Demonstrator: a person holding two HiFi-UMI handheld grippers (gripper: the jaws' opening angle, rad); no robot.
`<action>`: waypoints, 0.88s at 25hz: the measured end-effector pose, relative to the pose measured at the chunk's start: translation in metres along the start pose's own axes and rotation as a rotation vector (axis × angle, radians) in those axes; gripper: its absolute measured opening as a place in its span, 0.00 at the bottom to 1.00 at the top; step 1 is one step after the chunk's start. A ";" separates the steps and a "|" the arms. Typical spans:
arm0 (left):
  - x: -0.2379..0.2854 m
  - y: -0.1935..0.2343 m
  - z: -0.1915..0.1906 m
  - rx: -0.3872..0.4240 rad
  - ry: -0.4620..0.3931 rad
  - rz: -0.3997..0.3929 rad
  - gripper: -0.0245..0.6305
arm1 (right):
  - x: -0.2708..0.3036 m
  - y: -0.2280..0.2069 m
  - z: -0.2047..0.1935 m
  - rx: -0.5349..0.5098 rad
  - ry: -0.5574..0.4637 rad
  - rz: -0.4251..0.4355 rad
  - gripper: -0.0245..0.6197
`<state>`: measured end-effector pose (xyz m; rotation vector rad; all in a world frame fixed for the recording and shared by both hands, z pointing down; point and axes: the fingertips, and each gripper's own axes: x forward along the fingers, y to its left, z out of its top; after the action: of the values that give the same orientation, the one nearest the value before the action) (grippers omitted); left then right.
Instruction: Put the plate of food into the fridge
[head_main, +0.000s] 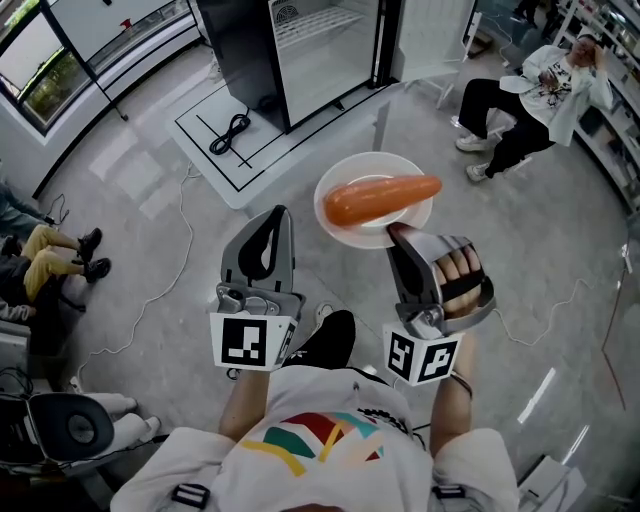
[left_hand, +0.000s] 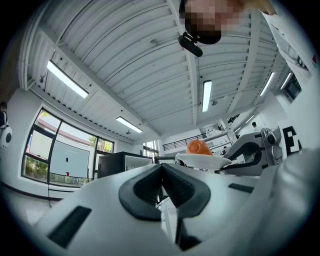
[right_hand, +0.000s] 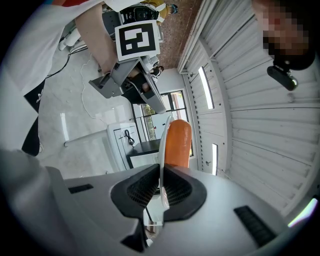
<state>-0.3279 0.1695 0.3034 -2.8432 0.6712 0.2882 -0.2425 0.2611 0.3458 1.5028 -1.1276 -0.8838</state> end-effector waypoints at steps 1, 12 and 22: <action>0.004 0.000 -0.001 0.000 -0.001 -0.001 0.05 | 0.003 -0.001 -0.002 -0.002 -0.001 -0.002 0.07; 0.076 0.019 -0.023 -0.019 -0.031 -0.013 0.04 | 0.069 -0.007 -0.034 -0.035 -0.008 0.003 0.07; 0.176 0.053 -0.041 -0.024 -0.045 -0.026 0.05 | 0.162 -0.029 -0.077 -0.044 0.001 0.006 0.07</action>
<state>-0.1916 0.0399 0.2930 -2.8561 0.6263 0.3566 -0.1169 0.1304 0.3368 1.4628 -1.1049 -0.8983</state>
